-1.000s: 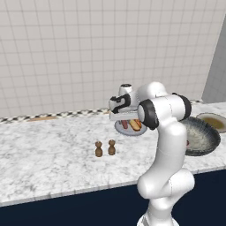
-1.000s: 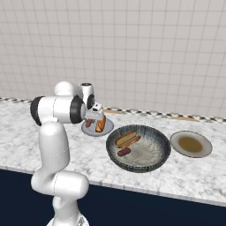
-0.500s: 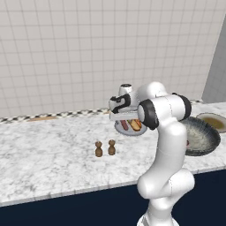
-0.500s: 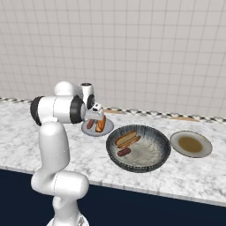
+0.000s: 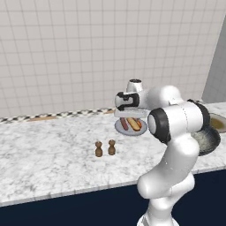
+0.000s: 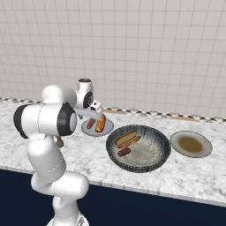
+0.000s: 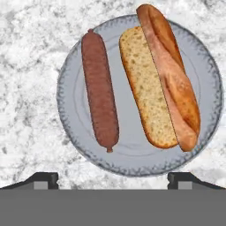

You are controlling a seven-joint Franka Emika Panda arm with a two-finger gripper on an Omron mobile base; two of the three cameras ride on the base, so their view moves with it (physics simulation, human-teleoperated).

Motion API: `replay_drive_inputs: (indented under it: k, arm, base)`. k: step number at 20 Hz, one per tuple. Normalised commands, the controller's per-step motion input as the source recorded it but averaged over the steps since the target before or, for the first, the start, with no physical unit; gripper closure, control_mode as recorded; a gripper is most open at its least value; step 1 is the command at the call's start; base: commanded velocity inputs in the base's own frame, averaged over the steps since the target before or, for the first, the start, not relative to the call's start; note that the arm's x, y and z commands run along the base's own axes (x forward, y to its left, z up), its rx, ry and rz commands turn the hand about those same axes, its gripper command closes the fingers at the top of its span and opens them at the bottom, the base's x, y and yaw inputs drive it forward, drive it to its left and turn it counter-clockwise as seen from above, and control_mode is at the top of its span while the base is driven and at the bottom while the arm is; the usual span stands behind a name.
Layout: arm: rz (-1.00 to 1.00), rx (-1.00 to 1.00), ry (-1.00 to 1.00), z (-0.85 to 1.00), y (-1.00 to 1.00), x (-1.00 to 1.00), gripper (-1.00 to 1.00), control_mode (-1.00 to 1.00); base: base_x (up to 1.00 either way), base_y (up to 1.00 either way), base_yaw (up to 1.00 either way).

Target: Place one bun and one sausage from the bowl on each plate.

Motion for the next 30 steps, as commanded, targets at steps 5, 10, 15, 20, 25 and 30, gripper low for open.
replay_drive_inputs:
  k: [5,10,15,20,25,30]
  arm:
    - [-0.19,0.04,-0.01,0.78,-0.23,-0.33,-1.00,-1.00]
    - [-0.17,0.00,0.01,0.40,-0.62,-0.30,-1.00,-1.00]
    - [-0.20,-0.01,0.00,0.00,-0.79,-0.21,-1.00,-1.00]
    - [-0.10,0.04,0.00,0.00,-0.80,-0.01,-1.00,-1.00]
    - [-0.04,0.08,0.00,0.00,-0.68,-0.03,-1.00,-1.00]
    - [-0.03,0.02,0.00,0.00,-0.23,0.00,-1.00,-1.00]
  base:
    - [0.00,0.00,0.00]
    - [0.00,0.00,0.00]
    - [0.00,0.00,0.00]
    - [0.00,0.00,0.00]
    - [0.00,0.00,0.00]
    - [0.00,0.00,0.00]
